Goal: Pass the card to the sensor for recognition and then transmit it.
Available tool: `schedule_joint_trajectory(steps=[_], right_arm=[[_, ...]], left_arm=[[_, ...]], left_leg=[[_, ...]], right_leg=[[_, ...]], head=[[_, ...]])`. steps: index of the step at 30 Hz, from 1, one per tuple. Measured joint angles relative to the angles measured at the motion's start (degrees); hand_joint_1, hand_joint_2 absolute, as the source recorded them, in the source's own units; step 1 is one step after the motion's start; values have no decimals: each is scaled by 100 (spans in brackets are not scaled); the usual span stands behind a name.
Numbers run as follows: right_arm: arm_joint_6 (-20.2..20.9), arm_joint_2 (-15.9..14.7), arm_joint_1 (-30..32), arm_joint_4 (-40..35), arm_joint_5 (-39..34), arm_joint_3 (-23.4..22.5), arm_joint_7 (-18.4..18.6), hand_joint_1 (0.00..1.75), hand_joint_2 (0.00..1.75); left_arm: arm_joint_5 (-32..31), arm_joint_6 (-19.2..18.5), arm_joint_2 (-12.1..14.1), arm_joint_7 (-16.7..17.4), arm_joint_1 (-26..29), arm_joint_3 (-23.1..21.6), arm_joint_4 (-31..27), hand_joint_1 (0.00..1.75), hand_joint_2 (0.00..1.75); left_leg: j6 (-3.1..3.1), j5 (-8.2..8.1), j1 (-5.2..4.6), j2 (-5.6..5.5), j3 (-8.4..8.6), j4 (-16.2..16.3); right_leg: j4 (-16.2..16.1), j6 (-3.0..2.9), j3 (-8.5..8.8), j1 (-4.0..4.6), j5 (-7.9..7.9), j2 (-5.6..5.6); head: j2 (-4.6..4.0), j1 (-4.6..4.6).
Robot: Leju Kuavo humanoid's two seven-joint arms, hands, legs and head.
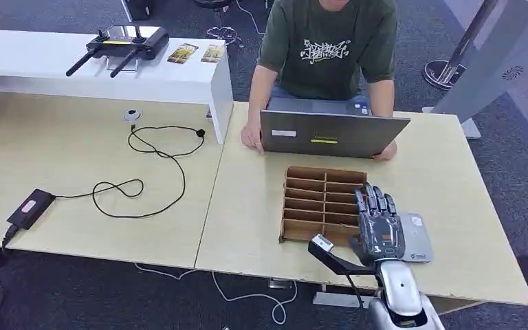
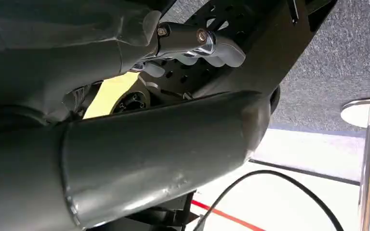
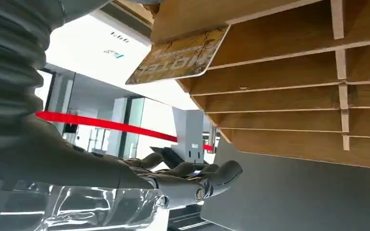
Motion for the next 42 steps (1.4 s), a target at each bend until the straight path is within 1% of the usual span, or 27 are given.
schedule_joint_trajectory(steps=[7, 18, 26, 42], right_arm=[[131, 0, 33, -22, -109, 2, 151, 0, 175], [391, -2, 358, -422, -164, 0, 280, 0, 175], [393, -9, 588, -595, -184, 0, 288, 0, 175], [413, -7, 490, -544, -269, 0, 223, 0, 175]], left_arm=[[0, 0, 0, 0, -1, -2, 0, 0, 0], [7, 0, 0, -2, -1, -2, 0, 0, 0], [7, 0, 13, -11, 2, -2, 0, 0, 0], [7, 0, 33, -2, -11, -79, 0, 0, 0]], left_leg=[[0, 0, 0, 0, 1, 0], [0, 0, 0, 2, 1, 0], [0, 0, 0, 2, 0, 0], [0, 0, 0, 1, -1, 0]], right_leg=[[0, 0, -1, 0, 0, 0], [-1, 0, -2, 0, 0, 1], [-1, 0, -2, 0, 0, 2], [0, 0, -2, 0, 0, 0]], head=[[0, 0], [0, 0], [0, 0], [0, 0]])
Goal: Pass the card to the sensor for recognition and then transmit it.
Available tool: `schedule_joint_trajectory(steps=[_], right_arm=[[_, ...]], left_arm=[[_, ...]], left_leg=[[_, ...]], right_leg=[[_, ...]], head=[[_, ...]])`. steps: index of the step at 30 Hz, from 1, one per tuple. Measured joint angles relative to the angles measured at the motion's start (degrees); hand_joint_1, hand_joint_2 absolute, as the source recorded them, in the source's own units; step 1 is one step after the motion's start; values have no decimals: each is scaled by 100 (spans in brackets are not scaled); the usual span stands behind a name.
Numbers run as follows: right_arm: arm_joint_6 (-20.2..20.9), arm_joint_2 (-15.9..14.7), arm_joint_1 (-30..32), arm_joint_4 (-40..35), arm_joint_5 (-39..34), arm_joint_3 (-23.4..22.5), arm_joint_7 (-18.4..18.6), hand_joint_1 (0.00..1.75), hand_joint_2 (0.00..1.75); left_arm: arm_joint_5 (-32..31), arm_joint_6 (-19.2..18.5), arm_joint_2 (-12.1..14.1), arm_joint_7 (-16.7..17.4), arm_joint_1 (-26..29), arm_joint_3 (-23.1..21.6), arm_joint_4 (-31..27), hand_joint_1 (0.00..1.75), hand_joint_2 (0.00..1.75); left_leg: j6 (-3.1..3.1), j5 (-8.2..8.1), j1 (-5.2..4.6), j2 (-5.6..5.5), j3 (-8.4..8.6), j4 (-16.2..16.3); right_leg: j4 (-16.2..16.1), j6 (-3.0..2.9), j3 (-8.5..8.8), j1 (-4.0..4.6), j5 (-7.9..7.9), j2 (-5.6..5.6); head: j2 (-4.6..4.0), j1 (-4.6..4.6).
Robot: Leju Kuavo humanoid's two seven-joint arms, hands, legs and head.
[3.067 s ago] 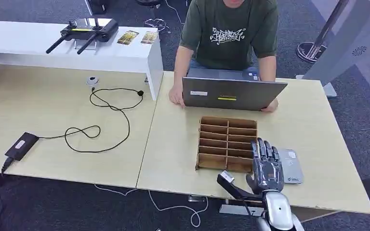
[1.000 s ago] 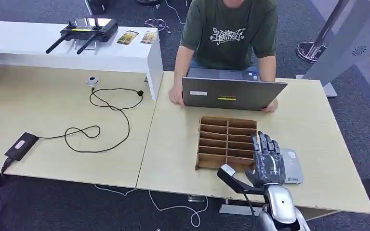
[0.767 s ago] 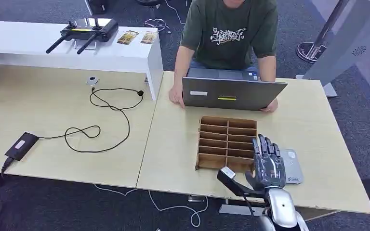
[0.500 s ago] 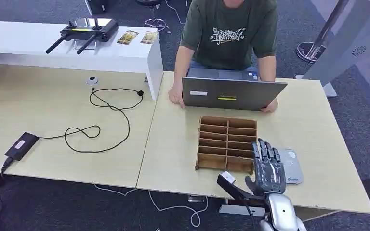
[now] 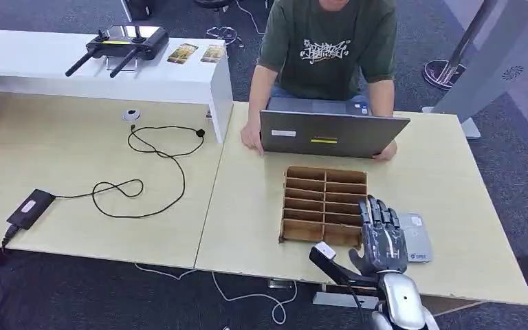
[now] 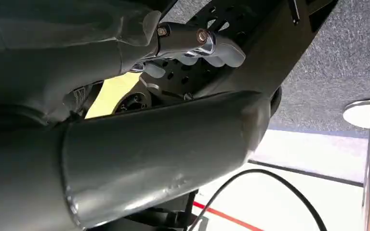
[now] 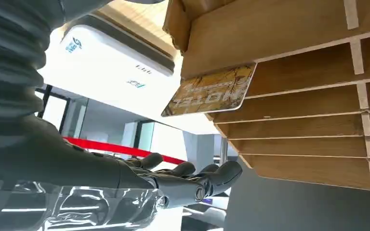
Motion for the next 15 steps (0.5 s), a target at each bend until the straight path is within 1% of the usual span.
schedule_joint_trajectory(steps=[1, 2, 3, 8, 9, 10, 15], right_arm=[[0, 0, 0, 0, -9, 0, -5, 5, 175], [0, 0, 1, 0, -33, 0, -5, 99, 175], [0, 0, 2, 0, -57, 0, -5, 138, 175], [0, 0, 2, 0, -68, 0, -5, 138, 175], [-2, 0, 3, 0, -77, 0, -5, 166, 175], [-4, 0, 5, 0, -70, -4, -5, 169, 175], [-4, 0, 23, 0, -70, -15, -5, 159, 175]], left_arm=[[0, 0, 0, -2, -1, -2, 0, 0, 0], [0, 0, 4, 2, -3, -2, 0, 0, 0], [-2, 0, 7, 5, -4, -4, 0, 0, 0], [-2, 0, 7, 5, -4, -4, 0, 0, 0], [-2, 0, 9, 11, -6, -9, 0, 0, 0], [-7, 0, 17, 26, -11, -22, 0, 0, 0], [-35, -2, 31, 46, -27, -39, 0, 0, 0]], left_leg=[[0, 0, 0, 0, 0, 0], [0, 0, 0, 0, 0, 0], [0, 0, 0, 1, 0, 0], [0, 0, 0, 1, 0, 0], [0, 0, 0, 1, 0, 0], [0, 0, 0, 1, 1, 0], [0, 0, 0, 1, 1, 0]], right_leg=[[0, 0, 0, 0, 0, 0], [0, 0, 0, 0, 0, 0], [0, 0, 0, 0, 0, 0], [0, 0, 0, 0, 0, 0], [0, 0, 0, 0, 0, 0], [0, 0, 0, 0, 0, 0], [0, 0, 0, 0, 0, 0]], head=[[0, 0], [0, 0], [0, 0], [0, 0], [0, 0], [0, 0], [0, 0]])
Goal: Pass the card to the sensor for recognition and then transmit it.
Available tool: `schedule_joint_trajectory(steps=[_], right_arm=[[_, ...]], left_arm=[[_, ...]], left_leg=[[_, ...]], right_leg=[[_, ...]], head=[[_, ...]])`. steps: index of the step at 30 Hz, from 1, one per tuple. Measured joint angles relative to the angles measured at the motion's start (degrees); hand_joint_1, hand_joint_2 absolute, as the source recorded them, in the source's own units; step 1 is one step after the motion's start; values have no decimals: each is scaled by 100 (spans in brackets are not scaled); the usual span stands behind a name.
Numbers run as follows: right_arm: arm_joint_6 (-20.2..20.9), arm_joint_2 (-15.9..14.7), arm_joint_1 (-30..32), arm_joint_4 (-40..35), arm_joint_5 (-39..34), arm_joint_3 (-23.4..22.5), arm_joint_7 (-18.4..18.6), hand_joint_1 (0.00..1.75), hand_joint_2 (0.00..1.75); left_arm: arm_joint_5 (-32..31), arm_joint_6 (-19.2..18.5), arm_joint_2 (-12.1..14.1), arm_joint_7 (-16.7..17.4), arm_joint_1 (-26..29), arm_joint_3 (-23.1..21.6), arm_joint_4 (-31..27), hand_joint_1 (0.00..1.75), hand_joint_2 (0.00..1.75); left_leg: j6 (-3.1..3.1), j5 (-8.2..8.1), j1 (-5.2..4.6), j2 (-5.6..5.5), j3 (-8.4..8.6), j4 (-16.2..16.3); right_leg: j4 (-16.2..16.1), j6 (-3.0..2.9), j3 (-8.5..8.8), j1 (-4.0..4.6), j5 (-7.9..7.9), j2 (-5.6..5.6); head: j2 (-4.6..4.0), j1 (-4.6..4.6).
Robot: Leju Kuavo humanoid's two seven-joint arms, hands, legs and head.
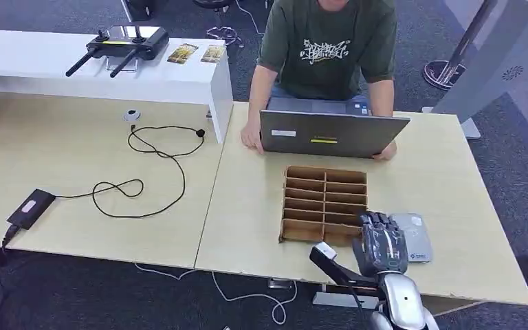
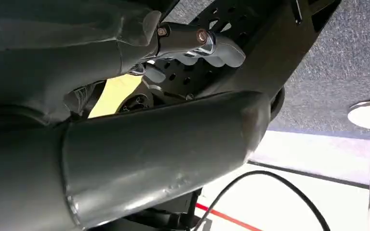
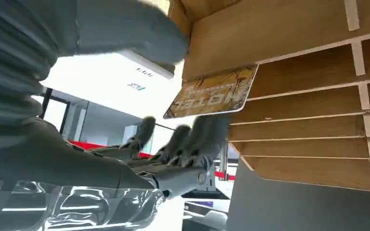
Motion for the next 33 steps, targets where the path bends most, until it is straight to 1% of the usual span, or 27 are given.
schedule_joint_trajectory(steps=[2, 3, 4, 5, 6, 8, 12, 13, 15, 16, 19, 23, 27, 29, 30, 31, 33], right_arm=[[0, 0, 3, 0, 0, -11, 0, 159, 175], [0, 0, 2, 0, 2, -13, 0, 162, 175], [-2, 0, 1, 0, 2, -24, 0, 159, 175], [-2, 0, 1, 0, 2, -37, 0, 161, 175], [-2, 0, 2, 0, 2, -48, 2, 157, 175], [-7, 0, 4, 0, 2, -52, 2, 161, 175], [-13, 0, 5, 0, 0, -70, 2, 159, 175], [-13, 0, 5, 0, 0, -70, 2, 154, 175], [-13, 0, 5, 0, 0, -74, 2, 155, 175], [-13, 0, 5, 0, 0, -81, 2, 152, 175], [-15, 0, 2, 2, -11, -87, 2, 148, 175], [-61, 0, -4, 15, -22, -90, -19, 150, 175], [-302, 0, -5, 15, -85, -96, -63, 145, 175], [-499, 0, 0, -20, -177, -118, -123, 162, 175], [-642, 9, 2, -70, -242, -142, -161, 162, 175], [-749, 24, 3, -131, -282, -177, -181, 168, 175], [-960, 57, 7, -278, -398, -252, -252, 169, 175]], left_arm=[[-18, 2, 2, 11, -11, -18, 0, 0, 0], [-28, 2, 4, 13, -16, -28, 0, 0, 0], [-52, 0, 9, 17, -24, -41, 0, 0, 0], [-68, 2, 13, 22, -29, -50, 0, 0, 0], [-70, 0, 17, 28, -33, -57, 0, 0, 0], [-70, 0, 22, 53, -39, -61, 0, 0, 0], [-70, 2, 24, 59, -41, -72, 0, 0, 0], [-70, 2, 24, 59, -42, -74, 0, 0, 0], [-70, 0, 26, 59, -44, -74, 0, 0, 0], [-70, 0, 26, 61, -44, -77, 0, 0, 0], [-77, 0, 31, 70, -49, -81, 0, 0, 0], [-114, 0, 33, 76, -57, -92, 0, 0, 0], [-136, -52, 42, 76, -60, -118, 0, 0, 0], [-142, -52, 46, 74, -71, -164, 0, 0, 0], [-149, -54, 46, 72, -72, -166, 0, 0, 0], [-157, -61, 46, 68, -75, -166, 0, 0, 0], [-166, -94, 46, 64, -75, -170, 0, 0, 0]], left_leg=[[0, 0, 0, 0, 0, 0], [0, 0, 0, 0, 0, 0], [0, 0, 0, 0, 0, 0], [0, 0, 0, 0, 0, 0], [0, 0, 0, 0, 0, 0], [0, 0, 0, 1, 0, 0], [0, 0, 0, 0, 0, 0], [0, 0, 0, 1, 0, 0], [0, 0, 0, 1, 0, 0], [0, 0, 0, 1, 0, 0], [0, 0, 0, 1, 0, 0], [0, 0, 0, 1, 0, 0], [0, 0, 0, 1, 0, 0], [0, 0, 0, 1, -1, 0], [0, 0, 0, 1, 0, 0], [0, 0, 0, 1, 0, 0], [0, 0, 0, 1, 0, 0]], right_leg=[[0, 0, 0, 0, 0, 0], [0, 0, 0, 0, 0, 0], [0, 0, 0, 0, 0, 0], [0, 0, 0, 0, 0, 0], [0, 0, 0, 0, 0, 0], [0, 0, 0, 0, 0, 1], [0, 0, 0, 0, 0, 0], [0, 0, 0, 0, 0, 0], [0, 0, 0, 0, 0, 0], [0, 0, 0, 0, 0, 0], [0, 0, 0, 0, 0, 0], [0, 0, 0, 0, 0, 0], [0, 0, 0, 0, 0, 0], [1, 0, 0, 0, 0, 0], [1, 0, 0, 0, 0, 1], [0, 0, 0, 0, 0, 1], [0, 0, 0, 0, 0, 1]], head=[[0, 0], [0, 0], [0, 0], [0, 2], [0, 0], [0, 0], [0, 0], [0, 0], [0, 0], [0, 0], [0, 0], [0, 0], [0, 0], [0, 2], [0, 0], [0, 0], [0, 0]])
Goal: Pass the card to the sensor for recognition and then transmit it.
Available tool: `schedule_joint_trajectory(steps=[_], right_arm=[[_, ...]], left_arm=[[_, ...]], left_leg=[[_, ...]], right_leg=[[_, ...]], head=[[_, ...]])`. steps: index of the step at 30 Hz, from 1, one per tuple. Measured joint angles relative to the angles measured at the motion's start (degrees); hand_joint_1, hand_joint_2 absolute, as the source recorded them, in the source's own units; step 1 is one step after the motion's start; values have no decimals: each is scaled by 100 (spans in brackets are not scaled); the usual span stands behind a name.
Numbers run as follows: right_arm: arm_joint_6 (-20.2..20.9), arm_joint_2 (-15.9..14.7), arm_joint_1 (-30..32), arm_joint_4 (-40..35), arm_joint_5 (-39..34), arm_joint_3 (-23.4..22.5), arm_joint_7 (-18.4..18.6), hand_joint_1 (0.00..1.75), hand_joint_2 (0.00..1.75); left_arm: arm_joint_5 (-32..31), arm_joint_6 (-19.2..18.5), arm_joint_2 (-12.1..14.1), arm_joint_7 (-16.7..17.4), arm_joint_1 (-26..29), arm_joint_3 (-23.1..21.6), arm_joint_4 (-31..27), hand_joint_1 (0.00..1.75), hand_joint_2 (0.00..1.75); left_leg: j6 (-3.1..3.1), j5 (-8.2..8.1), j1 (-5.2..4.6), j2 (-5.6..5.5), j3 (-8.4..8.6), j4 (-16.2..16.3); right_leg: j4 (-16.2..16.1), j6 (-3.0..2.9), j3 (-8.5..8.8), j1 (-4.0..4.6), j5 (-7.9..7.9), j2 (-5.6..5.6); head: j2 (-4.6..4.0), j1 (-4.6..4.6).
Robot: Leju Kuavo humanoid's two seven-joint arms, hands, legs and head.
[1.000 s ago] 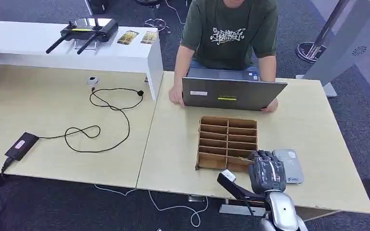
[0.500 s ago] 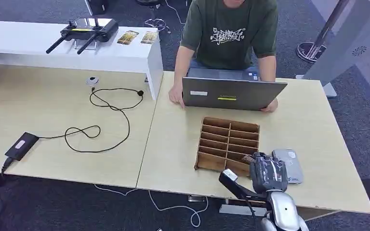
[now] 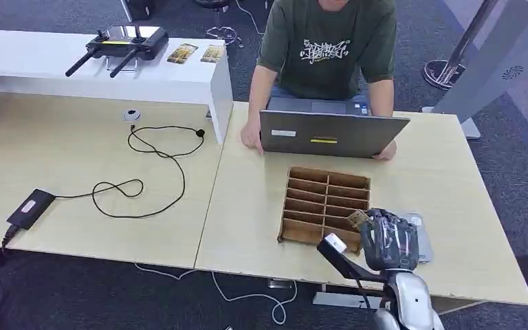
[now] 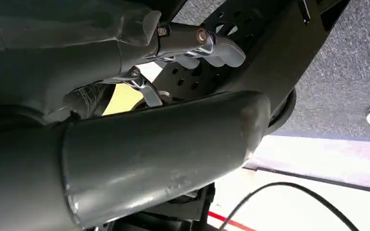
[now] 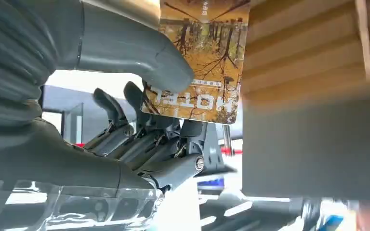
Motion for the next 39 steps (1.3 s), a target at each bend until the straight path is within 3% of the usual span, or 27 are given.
schedule_joint_trajectory(steps=[3, 13, 16, 22, 29, 39], right_arm=[[-236, 52, 18, -245, -179, -127, -122, 161, 175], [-714, 240, 171, -754, -1538, -489, -767, 173, 175], [-738, 282, 186, -830, -1994, -588, -942, 173, 175], [-760, 424, 364, -1031, -3710, -868, -1515, 171, 175], [-712, 616, 568, -1259, -5152, -1312, -1908, 166, 175], [-592, 747, 672, -1346, -5809, -1713, -2153, 175, 175]], left_arm=[[-9, -9, 0, -15, 1, -4, 0, 0, 0], [-35, -35, -37, -59, 2, -13, 0, 0, 0], [-37, -35, -46, -64, 2, -13, 0, 0, 0], [-44, -35, -61, -66, 2, -17, 2, 0, 0], [-112, -35, -68, -64, -7, -22, 0, 0, 0], [-171, -35, -72, -52, -35, -120, 0, 0, 0]], left_leg=[[0, 0, 0, 0, 1, 0], [0, 0, 0, 0, 0, 0], [0, 0, 0, 0, 1, 0], [0, 0, 0, -2, 0, 0], [0, -1, 0, -2, 0, 0], [0, 0, 0, -2, 1, 0]], right_leg=[[0, 0, 0, 0, 0, 0], [0, 0, 0, 0, 0, 0], [-1, 0, 0, 0, 0, 0], [-1, 0, 0, 0, 0, -1], [-1, 0, 0, 0, -1, -1], [0, 0, 1, 0, 0, 0]], head=[[0, 0], [0, 0], [0, 0], [0, 0], [0, 0], [0, 2]])
